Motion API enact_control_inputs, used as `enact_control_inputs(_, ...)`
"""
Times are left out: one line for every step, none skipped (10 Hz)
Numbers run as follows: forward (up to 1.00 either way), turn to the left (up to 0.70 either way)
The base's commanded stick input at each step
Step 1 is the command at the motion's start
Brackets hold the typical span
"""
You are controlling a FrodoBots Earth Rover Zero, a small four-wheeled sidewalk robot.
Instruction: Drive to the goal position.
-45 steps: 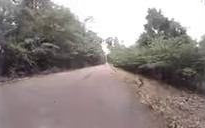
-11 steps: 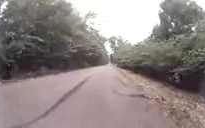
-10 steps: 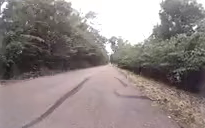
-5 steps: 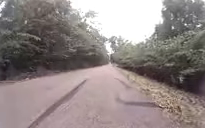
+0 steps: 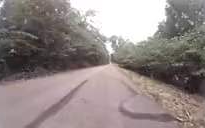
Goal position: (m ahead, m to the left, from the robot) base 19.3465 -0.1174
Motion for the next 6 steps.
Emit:
enact_control_inputs(0.70, 0.00)
enact_control_inputs(0.70, 0.00)
enact_control_inputs(0.70, 0.00)
enact_control_inputs(0.70, 0.00)
enact_control_inputs(0.70, 0.00)
enact_control_inputs(0.70, 0.00)
